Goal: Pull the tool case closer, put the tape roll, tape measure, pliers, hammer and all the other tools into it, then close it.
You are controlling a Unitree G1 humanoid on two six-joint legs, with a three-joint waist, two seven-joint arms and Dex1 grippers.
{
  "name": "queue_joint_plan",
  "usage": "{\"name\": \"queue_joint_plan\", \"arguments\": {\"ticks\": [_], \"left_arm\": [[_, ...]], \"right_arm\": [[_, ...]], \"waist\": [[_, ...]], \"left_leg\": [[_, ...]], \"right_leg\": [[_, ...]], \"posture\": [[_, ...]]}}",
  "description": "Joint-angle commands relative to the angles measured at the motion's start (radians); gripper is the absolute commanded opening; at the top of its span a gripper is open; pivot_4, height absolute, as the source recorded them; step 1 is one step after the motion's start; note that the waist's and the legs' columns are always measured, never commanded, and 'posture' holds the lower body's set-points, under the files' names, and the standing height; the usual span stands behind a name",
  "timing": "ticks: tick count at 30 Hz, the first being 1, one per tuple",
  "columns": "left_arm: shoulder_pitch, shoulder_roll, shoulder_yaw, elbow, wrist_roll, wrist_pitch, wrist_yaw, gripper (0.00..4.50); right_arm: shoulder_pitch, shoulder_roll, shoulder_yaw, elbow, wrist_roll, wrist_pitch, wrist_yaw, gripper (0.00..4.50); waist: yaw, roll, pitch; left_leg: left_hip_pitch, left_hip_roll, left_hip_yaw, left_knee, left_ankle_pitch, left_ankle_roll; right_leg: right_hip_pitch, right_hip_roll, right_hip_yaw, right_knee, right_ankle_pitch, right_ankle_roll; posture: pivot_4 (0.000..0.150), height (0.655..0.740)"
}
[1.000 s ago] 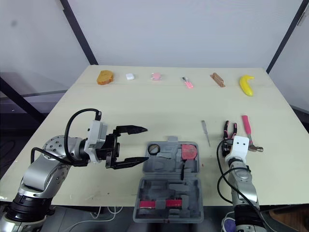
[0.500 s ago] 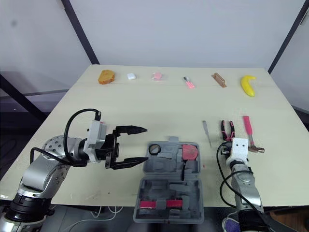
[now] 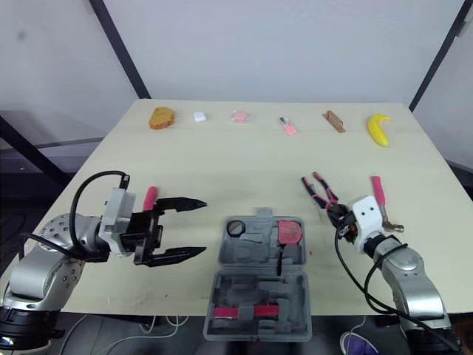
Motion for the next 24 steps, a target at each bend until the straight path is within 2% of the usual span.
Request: {"name": "queue_joint_plan", "arguments": {"ticks": [1,5,7,16,24], "left_arm": [[0.019,0.037,0.045,0.041,-0.005,-0.058,-0.090,4.50],[0.037,0.082,0.058,0.149,0.035,-0.139,-0.192,4.50],[0.034,0.088,0.057,0.188,0.049,-0.176,-0.218,4.50],[0.064,0.093,0.065,0.266,0.063,-0.237,-0.233,4.50],[0.079,0.082,0.048,0.273,0.069,-0.253,-0.216,4.50]], "right_arm": [[-0.063,-0.074,0.040,-0.087,0.049,0.030,0.149,1.03],[-0.153,-0.151,0.163,-0.132,0.075,0.079,0.330,1.03],[-0.186,-0.159,0.201,-0.137,0.077,0.093,0.365,1.03],[-0.367,-0.135,0.433,-0.111,-0.084,0.208,0.367,1.03],[-0.414,-0.102,0.516,-0.076,-0.180,0.216,0.352,1.03]], "waist": [[0.001,-0.001,0.001],[0.001,-0.001,0.001],[0.003,-0.001,0.001],[0.003,-0.003,0.002],[0.004,-0.003,0.002]], "left_leg": [[0.000,0.000,0.000,0.000,0.000,0.000],[0.000,0.000,-0.001,0.000,0.000,0.000],[0.000,0.000,-0.002,0.000,0.000,0.000],[-0.001,0.000,-0.002,0.002,0.000,0.000],[-0.002,0.000,-0.002,0.001,0.000,0.000]], "right_leg": [[0.000,0.000,0.000,0.000,0.000,0.000],[0.000,0.000,-0.001,0.000,0.000,0.000],[0.000,0.000,-0.002,0.000,0.000,0.000],[0.000,-0.001,-0.003,0.000,0.000,0.000],[-0.001,-0.001,-0.003,0.000,0.000,0.000]], "posture": [[0.150,0.7400],[0.150,0.7400],[0.150,0.7400],[0.150,0.7400],[0.150,0.7400]]}}
